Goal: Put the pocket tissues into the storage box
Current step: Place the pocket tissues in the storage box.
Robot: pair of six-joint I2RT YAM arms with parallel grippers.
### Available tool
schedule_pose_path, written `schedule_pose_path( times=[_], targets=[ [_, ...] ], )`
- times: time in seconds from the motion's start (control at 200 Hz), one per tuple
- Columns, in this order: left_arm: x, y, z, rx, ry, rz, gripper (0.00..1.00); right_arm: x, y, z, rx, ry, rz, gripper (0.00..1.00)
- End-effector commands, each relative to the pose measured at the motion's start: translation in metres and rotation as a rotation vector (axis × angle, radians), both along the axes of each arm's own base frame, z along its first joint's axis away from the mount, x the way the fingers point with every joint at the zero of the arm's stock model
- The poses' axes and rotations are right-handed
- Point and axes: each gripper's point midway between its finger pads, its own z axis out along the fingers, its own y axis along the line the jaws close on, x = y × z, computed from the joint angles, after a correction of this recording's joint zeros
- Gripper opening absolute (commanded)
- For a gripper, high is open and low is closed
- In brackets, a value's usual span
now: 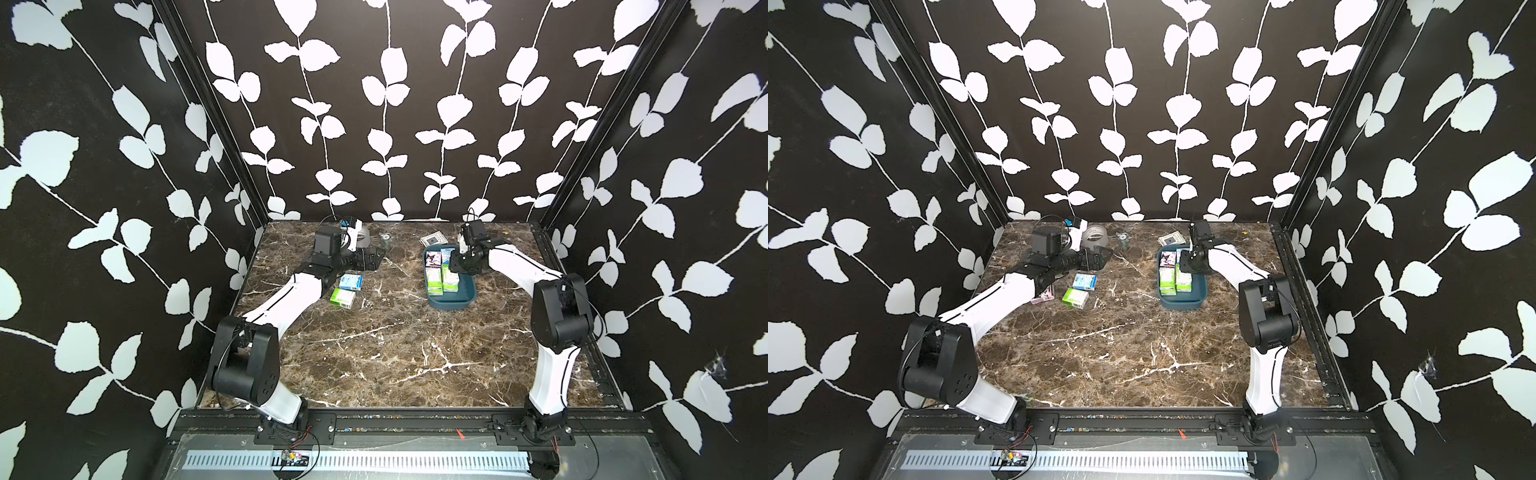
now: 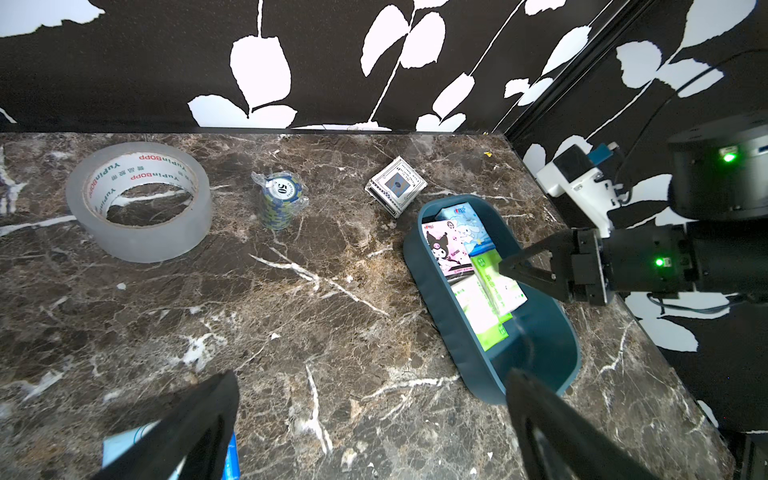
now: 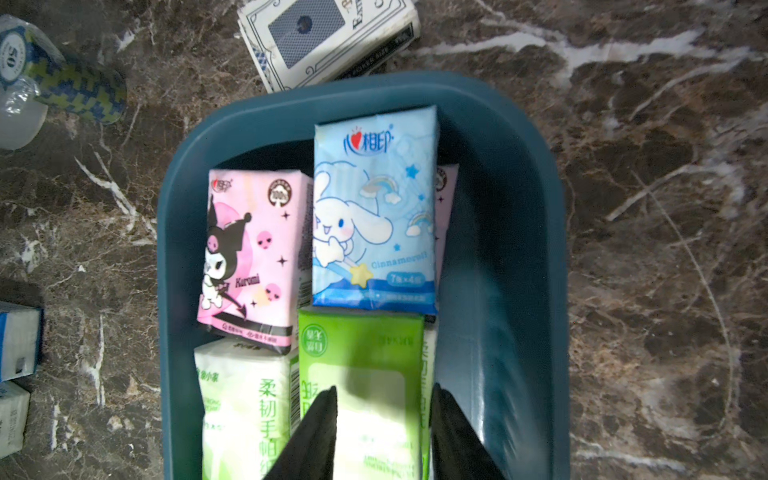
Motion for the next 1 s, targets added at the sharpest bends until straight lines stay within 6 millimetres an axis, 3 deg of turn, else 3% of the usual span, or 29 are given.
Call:
schedule_pose_path(
  times=[0.0, 0.605, 0.82, 0.995],
  targets=[
    [0.002, -0.001, 0.016, 0.004, -0.038, -0.006, 0.99, -0.006, 0.002, -0.017, 0.014, 0.039, -0.001, 0.38],
    [0.000, 0.000, 0.014, 0.005, -0.037, -0.004, 0.99, -0.006, 0.018, -0.008, 0.043, 0.027, 0.024, 0.35],
    [0.000, 0.002, 0.015, 0.016, -0.044, 0.004, 0.99, -0.004, 0.012, 0.002, 0.006, 0.007, 0.023, 0.53],
    [0.003, 0.010, 0.012, 0.057, -0.048, 0.037, 0.99, -0.001, 0.009, 0.028, -0.003, -0.048, 0.027, 0.56]
  ],
)
